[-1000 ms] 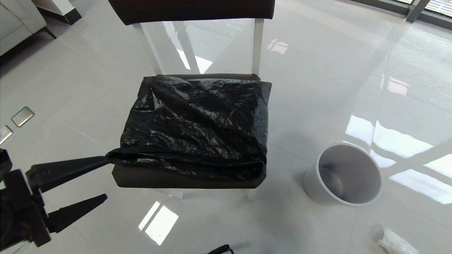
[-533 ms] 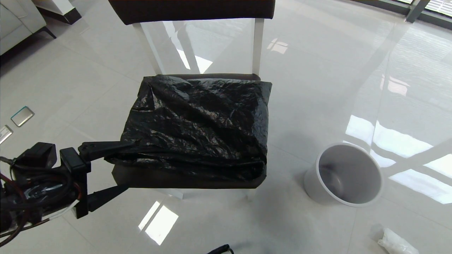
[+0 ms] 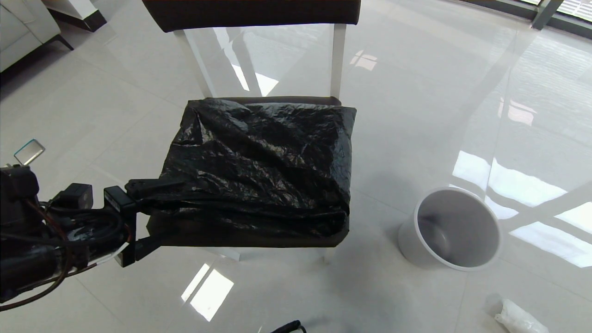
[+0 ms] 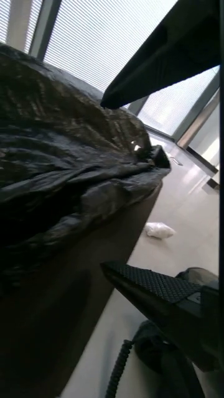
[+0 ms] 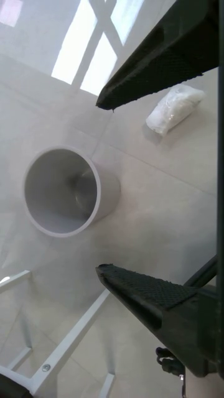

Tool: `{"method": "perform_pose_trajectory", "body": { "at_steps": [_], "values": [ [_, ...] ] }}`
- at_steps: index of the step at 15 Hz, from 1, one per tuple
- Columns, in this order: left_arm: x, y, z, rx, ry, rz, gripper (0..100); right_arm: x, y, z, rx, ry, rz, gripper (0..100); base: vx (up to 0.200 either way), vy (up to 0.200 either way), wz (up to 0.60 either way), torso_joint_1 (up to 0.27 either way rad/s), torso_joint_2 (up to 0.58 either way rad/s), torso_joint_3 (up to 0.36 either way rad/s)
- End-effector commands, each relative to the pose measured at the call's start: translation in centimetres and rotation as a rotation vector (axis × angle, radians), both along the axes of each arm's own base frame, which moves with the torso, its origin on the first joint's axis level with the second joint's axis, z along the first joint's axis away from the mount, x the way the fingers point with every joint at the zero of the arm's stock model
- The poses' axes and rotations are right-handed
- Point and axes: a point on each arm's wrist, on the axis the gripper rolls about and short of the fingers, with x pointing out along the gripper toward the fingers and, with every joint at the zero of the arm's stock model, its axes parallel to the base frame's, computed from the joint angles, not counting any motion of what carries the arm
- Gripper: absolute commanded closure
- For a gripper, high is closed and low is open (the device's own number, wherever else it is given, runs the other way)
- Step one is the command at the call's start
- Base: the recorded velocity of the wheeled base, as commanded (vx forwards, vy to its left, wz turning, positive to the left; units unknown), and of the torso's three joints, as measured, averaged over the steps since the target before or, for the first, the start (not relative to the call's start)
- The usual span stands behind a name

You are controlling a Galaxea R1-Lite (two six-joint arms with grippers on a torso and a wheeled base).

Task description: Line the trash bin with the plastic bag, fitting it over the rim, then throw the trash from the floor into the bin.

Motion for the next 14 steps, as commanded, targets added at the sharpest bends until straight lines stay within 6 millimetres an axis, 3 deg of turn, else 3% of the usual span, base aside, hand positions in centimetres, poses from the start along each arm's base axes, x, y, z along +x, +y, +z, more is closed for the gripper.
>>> {"method": "perform_pose_trajectory", "body": {
  "at_steps": [1, 10, 14],
  "values": [
    [0.7, 0.3, -0.7, -0.011, 0.013, 0.017, 0, 0.0, 0.0, 0.0, 0.000, 0.002, -0.001, 0, 0.000, 0.000, 0.00, 0.000, 0.00, 0.000],
    [2.4, 0.7, -2.3, -0.060, -0.095, 0.038, 0, 0.0, 0.0, 0.0, 0.004, 0.002, 0.001, 0, 0.000, 0.000, 0.00, 0.000, 0.00, 0.000],
    [4.4, 0.9, -4.4, -0.078, -0.102, 0.041, 0, 0.0, 0.0, 0.0, 0.004, 0.002, 0.001, 0, 0.000, 0.000, 0.00, 0.000, 0.00, 0.000]
  ]
}}
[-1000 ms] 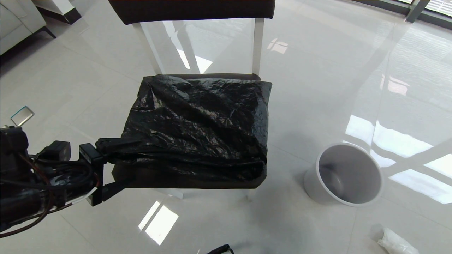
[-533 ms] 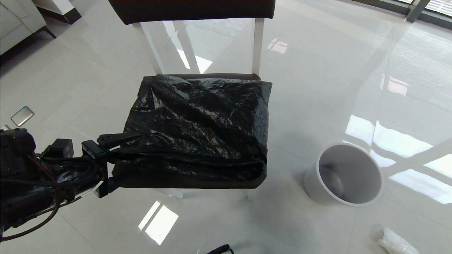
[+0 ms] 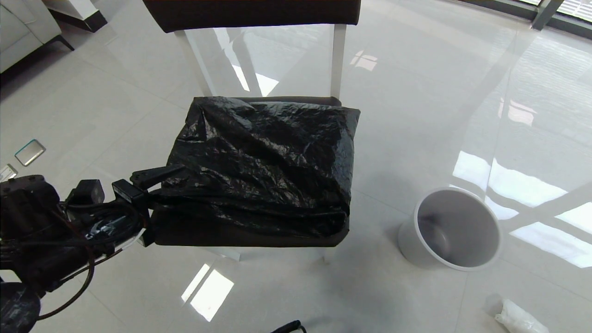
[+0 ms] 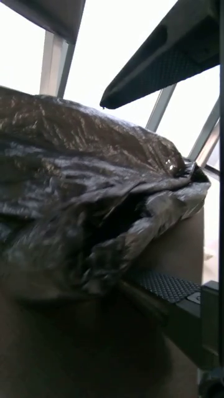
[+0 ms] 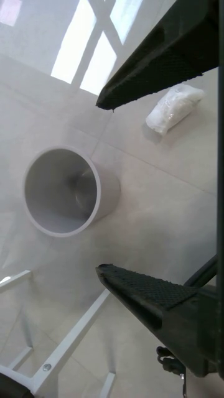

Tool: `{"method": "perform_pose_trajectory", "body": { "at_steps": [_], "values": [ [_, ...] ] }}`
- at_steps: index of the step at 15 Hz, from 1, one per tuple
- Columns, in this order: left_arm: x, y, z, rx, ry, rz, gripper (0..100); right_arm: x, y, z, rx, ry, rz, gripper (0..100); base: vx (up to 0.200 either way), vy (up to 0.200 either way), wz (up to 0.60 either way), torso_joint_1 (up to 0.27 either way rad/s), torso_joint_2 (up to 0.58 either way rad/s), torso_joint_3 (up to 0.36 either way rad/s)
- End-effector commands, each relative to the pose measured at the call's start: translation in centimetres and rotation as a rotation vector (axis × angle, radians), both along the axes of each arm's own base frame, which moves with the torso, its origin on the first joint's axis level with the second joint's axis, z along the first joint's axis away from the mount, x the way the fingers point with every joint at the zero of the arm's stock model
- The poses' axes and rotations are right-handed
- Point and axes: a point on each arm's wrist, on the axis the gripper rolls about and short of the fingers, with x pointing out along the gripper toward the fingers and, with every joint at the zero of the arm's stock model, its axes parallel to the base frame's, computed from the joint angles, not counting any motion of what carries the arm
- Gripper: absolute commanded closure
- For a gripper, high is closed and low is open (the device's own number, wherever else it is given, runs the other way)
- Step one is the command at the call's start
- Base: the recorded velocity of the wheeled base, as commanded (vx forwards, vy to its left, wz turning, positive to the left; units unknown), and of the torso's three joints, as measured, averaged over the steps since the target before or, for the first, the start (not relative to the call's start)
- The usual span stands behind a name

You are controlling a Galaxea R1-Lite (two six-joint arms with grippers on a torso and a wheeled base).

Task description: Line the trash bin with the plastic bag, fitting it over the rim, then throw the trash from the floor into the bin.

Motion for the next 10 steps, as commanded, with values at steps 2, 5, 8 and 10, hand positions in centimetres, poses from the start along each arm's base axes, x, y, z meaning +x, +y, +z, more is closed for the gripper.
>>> {"method": "perform_pose_trajectory", "body": {
  "at_steps": [2, 5, 8, 10],
  "values": [
    [1.7, 0.2, -2.2, -0.005, 0.059, 0.003, 100, 0.0, 0.0, 0.0, 0.000, 0.002, 0.000, 0, 0.000, 0.000, 0.00, 0.000, 0.00, 0.000],
    [1.9, 0.1, -2.3, -0.012, 0.042, -0.025, 100, 0.0, 0.0, 0.0, -0.002, 0.002, 0.000, 0, 0.000, 0.000, 0.00, 0.000, 0.00, 0.000],
    [1.6, 0.0, -1.3, -0.006, -0.027, -0.050, 100, 0.0, 0.0, 0.0, -0.002, 0.002, 0.000, 0, 0.000, 0.000, 0.00, 0.000, 0.00, 0.000],
    [-0.3, -0.2, 0.4, 0.014, -0.104, -0.068, 100, 0.0, 0.0, 0.0, -0.002, 0.002, 0.001, 0, 0.000, 0.000, 0.00, 0.000, 0.00, 0.000]
  ]
}}
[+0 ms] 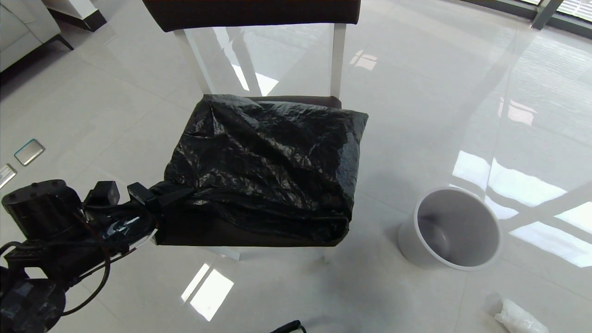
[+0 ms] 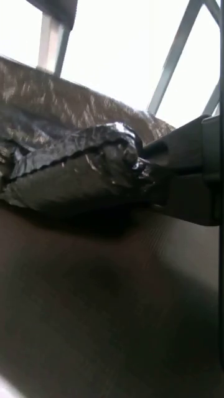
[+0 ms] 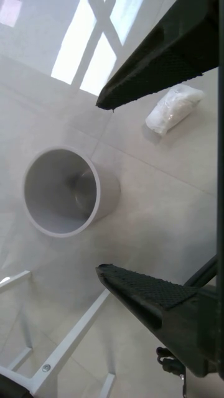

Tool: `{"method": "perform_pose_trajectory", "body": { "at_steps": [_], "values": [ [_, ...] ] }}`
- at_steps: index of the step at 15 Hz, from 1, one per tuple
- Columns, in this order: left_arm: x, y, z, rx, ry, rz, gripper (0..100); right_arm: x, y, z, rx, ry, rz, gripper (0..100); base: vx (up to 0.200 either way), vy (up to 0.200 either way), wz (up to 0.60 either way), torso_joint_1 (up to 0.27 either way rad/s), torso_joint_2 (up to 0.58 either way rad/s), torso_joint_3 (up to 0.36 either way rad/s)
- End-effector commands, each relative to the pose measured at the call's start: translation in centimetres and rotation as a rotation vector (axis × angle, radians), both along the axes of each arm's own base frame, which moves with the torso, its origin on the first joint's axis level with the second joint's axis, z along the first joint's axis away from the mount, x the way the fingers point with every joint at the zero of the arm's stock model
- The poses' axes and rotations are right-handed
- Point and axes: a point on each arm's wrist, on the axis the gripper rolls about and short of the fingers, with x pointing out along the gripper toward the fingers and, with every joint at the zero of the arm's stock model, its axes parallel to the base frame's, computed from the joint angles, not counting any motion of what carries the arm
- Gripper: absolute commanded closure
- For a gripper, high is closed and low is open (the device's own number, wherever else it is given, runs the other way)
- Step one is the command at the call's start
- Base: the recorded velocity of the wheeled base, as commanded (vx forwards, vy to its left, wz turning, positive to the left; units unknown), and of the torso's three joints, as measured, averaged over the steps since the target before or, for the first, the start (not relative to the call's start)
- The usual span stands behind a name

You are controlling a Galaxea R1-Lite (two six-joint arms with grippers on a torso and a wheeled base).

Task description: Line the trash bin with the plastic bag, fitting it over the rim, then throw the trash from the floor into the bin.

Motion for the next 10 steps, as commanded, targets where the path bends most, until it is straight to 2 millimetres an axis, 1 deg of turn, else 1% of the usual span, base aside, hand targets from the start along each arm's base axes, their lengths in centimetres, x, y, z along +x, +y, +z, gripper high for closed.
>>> {"method": "perform_pose_trajectory", "body": {
  "at_steps": [1, 2, 4, 5, 6, 8, 9, 10],
  "values": [
    [-2.9, -0.3, 1.9, 0.042, -0.100, -0.036, 100, 0.0, 0.0, 0.0, 0.000, 0.002, 0.002, 0, 0.000, 0.000, 0.00, 0.000, 0.00, 0.000],
    [-5.0, -0.6, 2.8, 0.107, -0.179, -0.071, 100, 0.0, 0.0, 0.0, -0.002, 0.002, 0.001, 0, 0.000, 0.000, 0.00, 0.000, 0.00, 0.000],
    [-8.9, -1.1, 4.8, 0.155, -0.322, -0.132, 100, 0.0, 0.0, 0.0, -0.002, 0.002, 0.002, 0, 0.000, 0.000, 0.00, 0.000, 0.00, 0.000],
    [-10.0, -1.2, 5.4, 0.162, -0.360, -0.159, 100, 0.0, 0.0, 0.0, -0.002, 0.002, 0.001, 0, 0.000, 0.000, 0.00, 0.000, 0.00, 0.000],
    [-13.1, -1.7, 6.8, 0.171, -0.439, -0.228, 100, 0.0, 0.0, 0.0, -0.002, 0.002, 0.001, 0, 0.000, 0.000, 0.00, 0.000, 0.00, 0.000],
    [-18.6, -2.8, 8.2, 0.155, -0.560, -0.396, 100, 0.0, 0.0, 0.0, -0.002, 0.002, 0.002, 0, 0.000, 0.000, 0.00, 0.000, 0.00, 0.000],
    [-20.8, -3.0, 8.8, 0.147, -0.623, -0.455, 100, 0.0, 0.0, 0.0, -0.002, 0.002, 0.001, 0, 0.000, 0.000, 0.00, 0.000, 0.00, 0.000],
    [-22.1, -3.0, 9.6, 0.134, -0.672, -0.498, 100, 0.0, 0.0, 0.0, -0.002, 0.002, 0.001, 0, 0.000, 0.000, 0.00, 0.000, 0.00, 0.000]
  ]
}}
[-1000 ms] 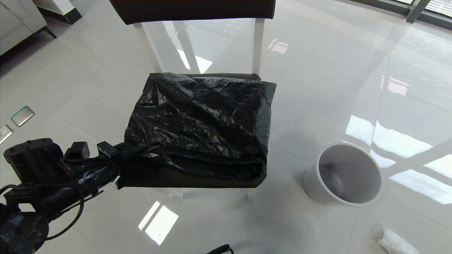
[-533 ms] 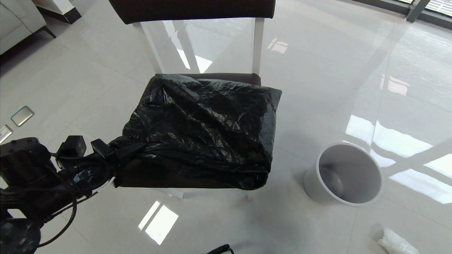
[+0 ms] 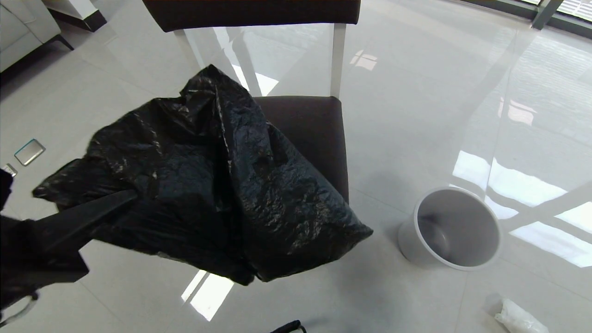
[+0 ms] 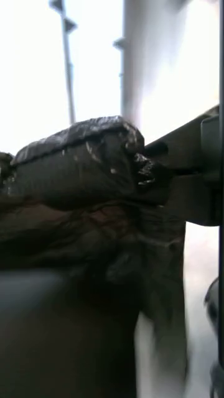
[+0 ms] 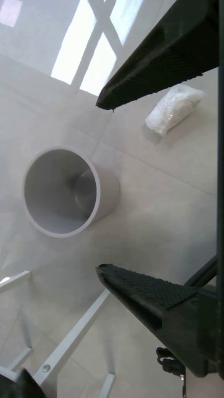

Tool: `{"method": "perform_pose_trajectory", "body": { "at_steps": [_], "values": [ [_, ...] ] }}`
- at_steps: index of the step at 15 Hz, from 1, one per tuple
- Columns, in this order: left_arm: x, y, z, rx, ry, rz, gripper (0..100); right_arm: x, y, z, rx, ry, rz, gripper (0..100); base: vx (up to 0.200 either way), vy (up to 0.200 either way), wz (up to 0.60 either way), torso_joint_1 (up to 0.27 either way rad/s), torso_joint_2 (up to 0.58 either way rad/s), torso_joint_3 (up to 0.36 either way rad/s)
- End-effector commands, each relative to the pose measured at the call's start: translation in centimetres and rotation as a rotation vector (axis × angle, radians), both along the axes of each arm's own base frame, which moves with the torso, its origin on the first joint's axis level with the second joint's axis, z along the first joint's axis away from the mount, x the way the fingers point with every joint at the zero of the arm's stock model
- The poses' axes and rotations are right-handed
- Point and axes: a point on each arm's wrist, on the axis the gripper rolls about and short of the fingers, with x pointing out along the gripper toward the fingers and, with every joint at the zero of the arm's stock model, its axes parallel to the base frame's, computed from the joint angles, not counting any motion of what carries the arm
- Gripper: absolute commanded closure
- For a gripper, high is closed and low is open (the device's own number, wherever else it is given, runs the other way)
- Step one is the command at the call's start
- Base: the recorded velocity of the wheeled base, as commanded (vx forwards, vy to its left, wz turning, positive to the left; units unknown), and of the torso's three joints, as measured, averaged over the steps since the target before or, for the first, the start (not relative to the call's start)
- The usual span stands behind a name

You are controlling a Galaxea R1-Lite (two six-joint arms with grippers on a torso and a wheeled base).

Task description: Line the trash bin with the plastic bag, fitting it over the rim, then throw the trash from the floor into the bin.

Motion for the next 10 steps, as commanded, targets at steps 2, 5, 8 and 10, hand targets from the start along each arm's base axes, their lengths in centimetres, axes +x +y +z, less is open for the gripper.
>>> {"method": "perform_pose_trajectory", "body": {
  "at_steps": [2, 5, 8, 10],
  "values": [
    [-7.8, -0.5, 3.6, -0.006, -0.273, -0.201, 100, 0.0, 0.0, 0.0, 0.000, 0.002, 0.000, 0, 0.000, 0.000, 0.00, 0.000, 0.00, 0.000],
    [-7.4, -0.6, 4.0, 0.022, -0.270, -0.258, 100, 0.0, 0.0, 0.0, -0.002, 0.002, 0.000, 0, 0.000, 0.000, 0.00, 0.000, 0.00, 0.000],
    [-4.4, -1.1, 4.8, 0.049, -0.199, -0.305, 100, 0.0, 0.0, 0.0, -0.002, 0.002, 0.000, 0, 0.000, 0.000, 0.00, 0.000, 0.00, 0.000],
    [-2.2, -1.4, 5.0, 0.053, -0.155, -0.297, 100, 0.0, 0.0, 0.0, -0.002, 0.000, 0.000, 0, 0.000, 0.000, 0.00, 0.000, 0.00, 0.000]
  ]
}}
